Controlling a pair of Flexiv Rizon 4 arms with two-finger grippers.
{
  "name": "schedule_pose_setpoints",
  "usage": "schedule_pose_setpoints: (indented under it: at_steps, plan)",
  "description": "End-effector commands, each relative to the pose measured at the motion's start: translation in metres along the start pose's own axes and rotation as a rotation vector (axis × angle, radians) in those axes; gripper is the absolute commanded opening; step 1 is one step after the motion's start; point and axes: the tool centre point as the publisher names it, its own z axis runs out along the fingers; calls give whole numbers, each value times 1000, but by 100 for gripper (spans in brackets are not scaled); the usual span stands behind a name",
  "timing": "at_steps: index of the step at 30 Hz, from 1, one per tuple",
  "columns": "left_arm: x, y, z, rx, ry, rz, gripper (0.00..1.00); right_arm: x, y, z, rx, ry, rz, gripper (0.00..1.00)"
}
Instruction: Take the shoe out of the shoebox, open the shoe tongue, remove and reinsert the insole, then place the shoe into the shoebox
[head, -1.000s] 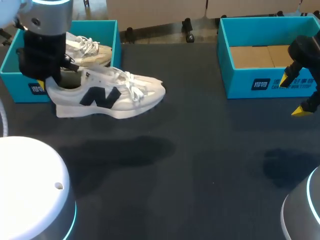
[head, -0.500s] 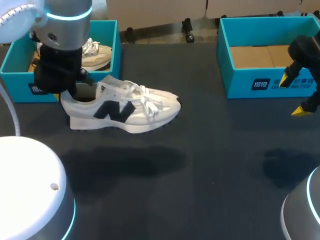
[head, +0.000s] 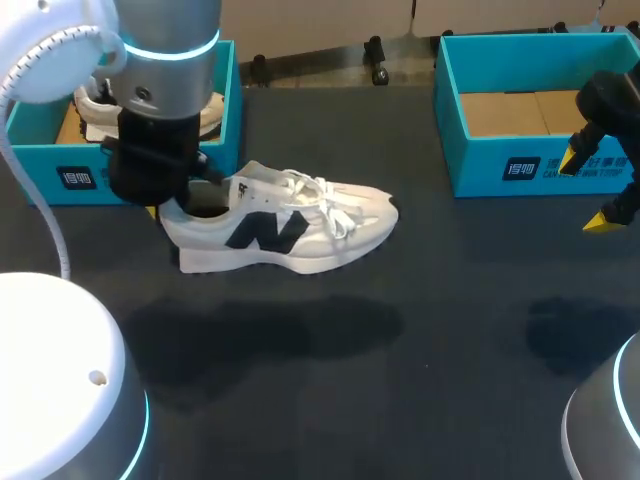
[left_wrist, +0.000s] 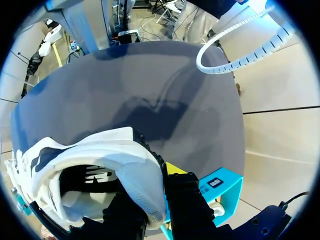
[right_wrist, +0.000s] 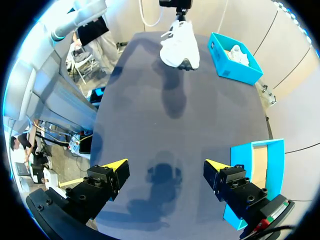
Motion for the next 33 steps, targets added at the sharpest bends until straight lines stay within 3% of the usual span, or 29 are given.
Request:
schedule_pose_setpoints:
  at_steps: [1,32,33]
  plan:
    - [0,0,0,-3,-1,0,0,-1,0,1,2,2,0,100]
    - [0,0,0,-3,-1,0,0,-1,0,1,2,2,0,100]
    - [-24,21,8,-66,-13,61,0,-1,0,1,2,2,0,100]
